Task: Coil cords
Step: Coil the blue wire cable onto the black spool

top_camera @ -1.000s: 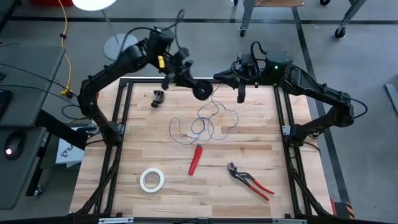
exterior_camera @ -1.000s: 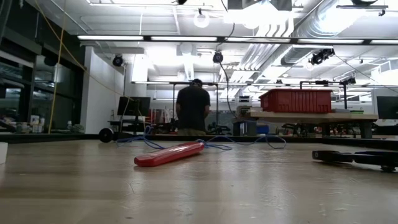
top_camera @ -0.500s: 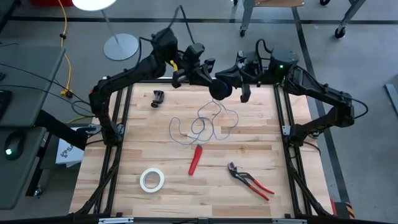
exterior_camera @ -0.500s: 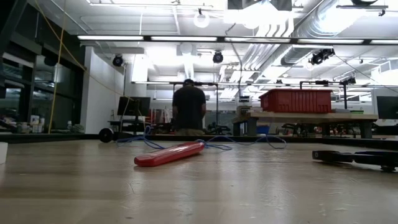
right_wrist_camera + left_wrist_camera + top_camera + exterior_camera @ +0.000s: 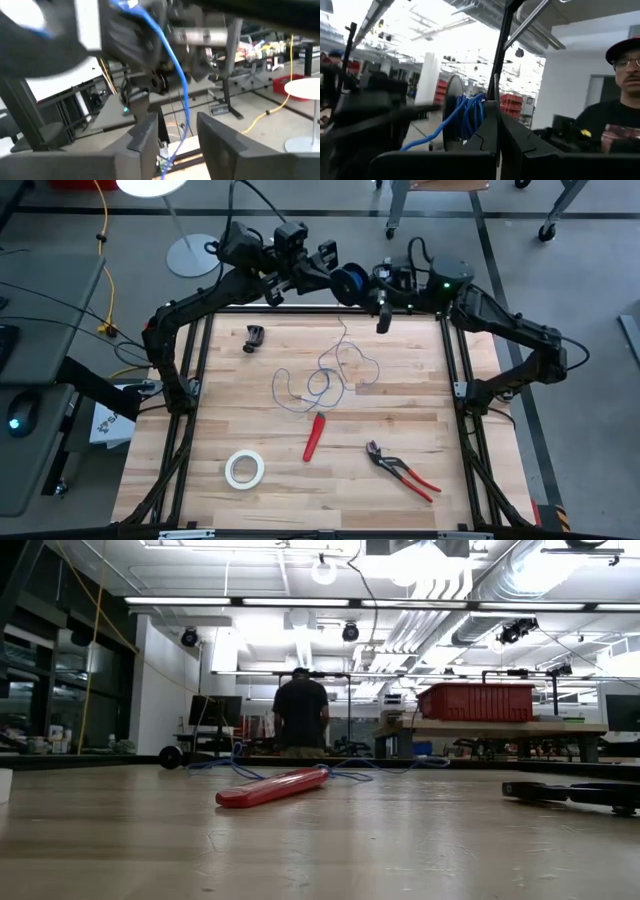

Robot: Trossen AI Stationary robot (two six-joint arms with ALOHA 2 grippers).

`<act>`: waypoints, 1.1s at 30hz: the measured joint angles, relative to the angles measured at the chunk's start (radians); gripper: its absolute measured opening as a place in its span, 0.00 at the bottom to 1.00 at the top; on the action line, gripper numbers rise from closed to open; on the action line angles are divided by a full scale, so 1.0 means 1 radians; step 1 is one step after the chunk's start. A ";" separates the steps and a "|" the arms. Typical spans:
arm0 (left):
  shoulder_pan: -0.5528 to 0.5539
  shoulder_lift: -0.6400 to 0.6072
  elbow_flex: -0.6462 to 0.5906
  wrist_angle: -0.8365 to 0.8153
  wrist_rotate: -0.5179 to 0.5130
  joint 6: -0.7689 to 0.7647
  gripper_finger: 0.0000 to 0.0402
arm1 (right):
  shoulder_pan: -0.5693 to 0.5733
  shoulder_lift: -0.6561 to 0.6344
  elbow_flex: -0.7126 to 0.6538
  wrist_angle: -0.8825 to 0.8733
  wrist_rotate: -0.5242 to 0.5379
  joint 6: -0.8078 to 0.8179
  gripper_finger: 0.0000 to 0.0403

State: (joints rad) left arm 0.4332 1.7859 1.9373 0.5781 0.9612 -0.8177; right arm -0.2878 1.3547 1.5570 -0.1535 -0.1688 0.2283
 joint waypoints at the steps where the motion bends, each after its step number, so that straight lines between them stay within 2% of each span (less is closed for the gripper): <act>1: 0.000 0.000 0.000 0.002 -0.011 0.005 0.00 | 0.002 0.007 0.000 -0.003 0.000 0.002 0.34; 8: 0.006 -0.001 0.000 0.039 -0.082 0.040 0.00 | 0.026 0.059 0.000 -0.005 -0.001 0.007 0.36; 23: 0.073 -0.020 0.000 0.050 -0.090 0.043 0.00 | 0.027 0.057 0.000 -0.091 -0.005 -0.009 0.35; 28: 0.073 -0.021 0.000 0.041 -0.093 0.060 0.00 | 0.027 0.058 0.000 -0.098 -0.005 -0.027 0.28; 33: 0.085 -0.021 0.000 0.032 -0.094 0.062 0.00 | 0.027 0.058 0.000 -0.097 -0.005 -0.072 0.14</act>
State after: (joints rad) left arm 0.5177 1.7649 1.9373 0.6102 0.8677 -0.7559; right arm -0.2611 1.4128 1.5566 -0.2504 -0.1738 0.1567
